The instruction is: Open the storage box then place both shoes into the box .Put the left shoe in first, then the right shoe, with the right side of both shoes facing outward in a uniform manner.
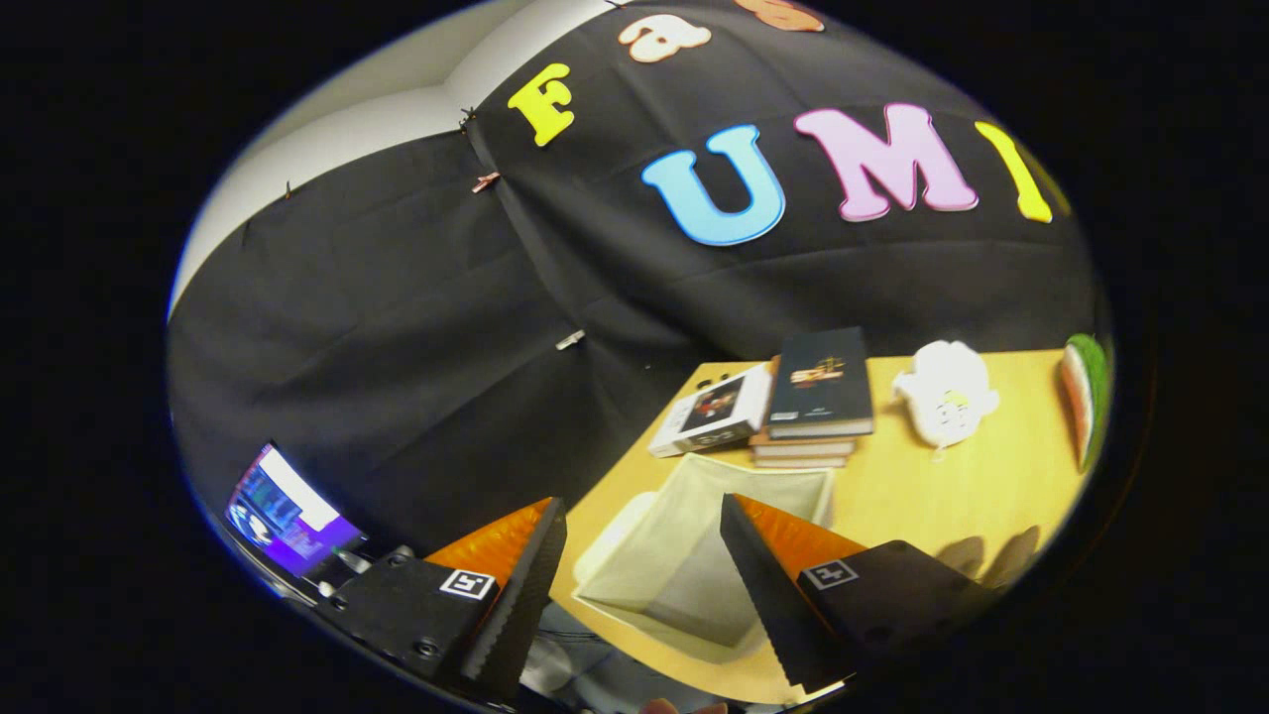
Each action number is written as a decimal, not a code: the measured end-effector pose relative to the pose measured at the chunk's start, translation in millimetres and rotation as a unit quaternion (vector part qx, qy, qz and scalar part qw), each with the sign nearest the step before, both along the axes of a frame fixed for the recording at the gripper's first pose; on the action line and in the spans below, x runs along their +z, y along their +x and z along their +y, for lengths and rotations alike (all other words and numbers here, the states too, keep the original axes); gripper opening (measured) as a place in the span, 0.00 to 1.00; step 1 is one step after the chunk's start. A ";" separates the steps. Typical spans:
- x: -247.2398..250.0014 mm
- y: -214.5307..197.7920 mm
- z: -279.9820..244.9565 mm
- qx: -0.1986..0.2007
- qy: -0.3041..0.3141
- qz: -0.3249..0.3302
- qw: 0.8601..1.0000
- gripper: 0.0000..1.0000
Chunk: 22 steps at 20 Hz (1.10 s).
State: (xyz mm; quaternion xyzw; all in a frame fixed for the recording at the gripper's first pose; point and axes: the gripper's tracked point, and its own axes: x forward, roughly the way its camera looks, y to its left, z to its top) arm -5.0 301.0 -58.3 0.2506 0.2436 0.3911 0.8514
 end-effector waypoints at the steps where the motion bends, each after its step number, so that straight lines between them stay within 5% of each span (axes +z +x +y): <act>1: -6.1 -2.0 -18.6 -0.014 -0.017 -0.009 1.000 0.97; 9: -121.0 -25.0 -139.9 -0.111 -0.159 0.041 0.980 0.97; 11: -155.9 -30.1 -154.3 -0.126 -0.175 0.075 0.973 0.89; 22: -311.7 -39.0 -171.8 -0.118 -0.300 0.174 0.931 0.69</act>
